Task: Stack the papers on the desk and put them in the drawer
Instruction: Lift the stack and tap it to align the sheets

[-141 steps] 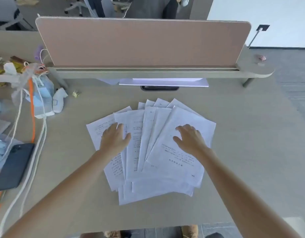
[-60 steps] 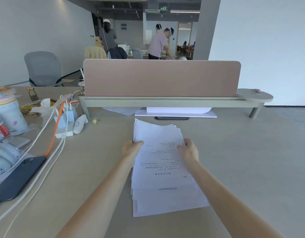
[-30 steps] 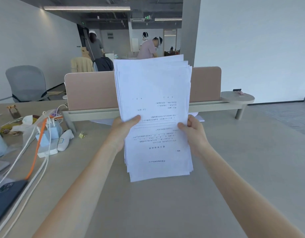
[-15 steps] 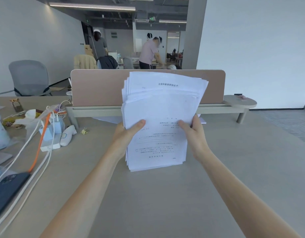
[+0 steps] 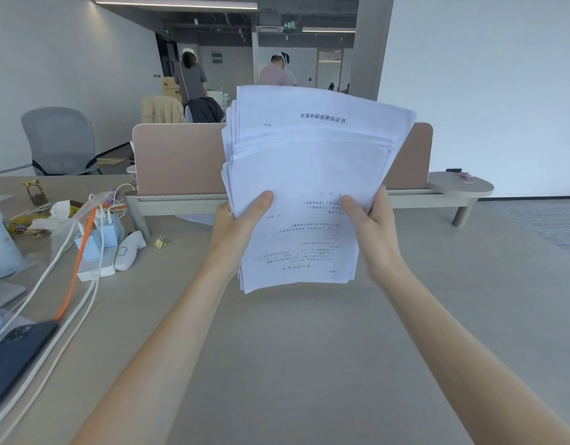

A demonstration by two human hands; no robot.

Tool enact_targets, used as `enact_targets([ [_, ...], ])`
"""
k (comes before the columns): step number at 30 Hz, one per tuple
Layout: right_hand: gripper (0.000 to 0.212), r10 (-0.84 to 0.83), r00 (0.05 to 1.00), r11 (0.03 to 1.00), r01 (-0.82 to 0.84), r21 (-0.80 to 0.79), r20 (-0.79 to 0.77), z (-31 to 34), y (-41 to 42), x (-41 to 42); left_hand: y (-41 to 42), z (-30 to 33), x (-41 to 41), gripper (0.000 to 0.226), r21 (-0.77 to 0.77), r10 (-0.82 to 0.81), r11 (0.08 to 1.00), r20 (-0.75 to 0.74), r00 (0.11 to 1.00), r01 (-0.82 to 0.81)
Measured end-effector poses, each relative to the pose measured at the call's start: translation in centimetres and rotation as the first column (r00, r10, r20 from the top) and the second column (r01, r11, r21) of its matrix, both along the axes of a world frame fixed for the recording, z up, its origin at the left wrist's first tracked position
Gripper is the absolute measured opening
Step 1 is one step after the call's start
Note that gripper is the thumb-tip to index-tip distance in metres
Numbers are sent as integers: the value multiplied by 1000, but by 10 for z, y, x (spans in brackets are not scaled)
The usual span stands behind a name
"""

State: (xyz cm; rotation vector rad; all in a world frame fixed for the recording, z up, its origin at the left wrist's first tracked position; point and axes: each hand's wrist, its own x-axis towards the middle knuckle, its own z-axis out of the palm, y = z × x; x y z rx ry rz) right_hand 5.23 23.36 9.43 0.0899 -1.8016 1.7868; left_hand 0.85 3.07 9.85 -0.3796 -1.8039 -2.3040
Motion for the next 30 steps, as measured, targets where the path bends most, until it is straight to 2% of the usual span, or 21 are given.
enact_targets([
  [5,17,27,998,999,-26,-29,61,-16,6,-5,-1,-39,-3,19,-98,-45,994,113,993,56],
  [8,12,35,995,999,-34,-12,94,-27,11,-9,2,-55,-5,2,-114,-19,993,178,984,39],
  [9,14,35,994,999,-34,-5,101,-30,13,-10,3,-57,-5,5,-115,-14,993,182,983,36],
  [16,38,-14,998,999,11,49,68,-37,20,-19,10,-48,-12,6,-214,-1,976,116,993,26],
  [20,38,-63,998,996,61,71,26,-23,17,-23,16,-39,-14,8,-229,52,972,-5,999,-51],
  [25,24,-63,998,997,64,52,-22,-10,7,-21,18,-31,-12,12,-109,109,987,-59,992,-115],
  [28,14,-18,998,998,15,58,52,-19,5,-25,15,-40,-17,3,-19,33,999,61,998,-32],
  [30,14,14,988,999,-20,36,151,-35,8,-30,14,-56,-20,6,-46,-1,999,197,980,10],
])
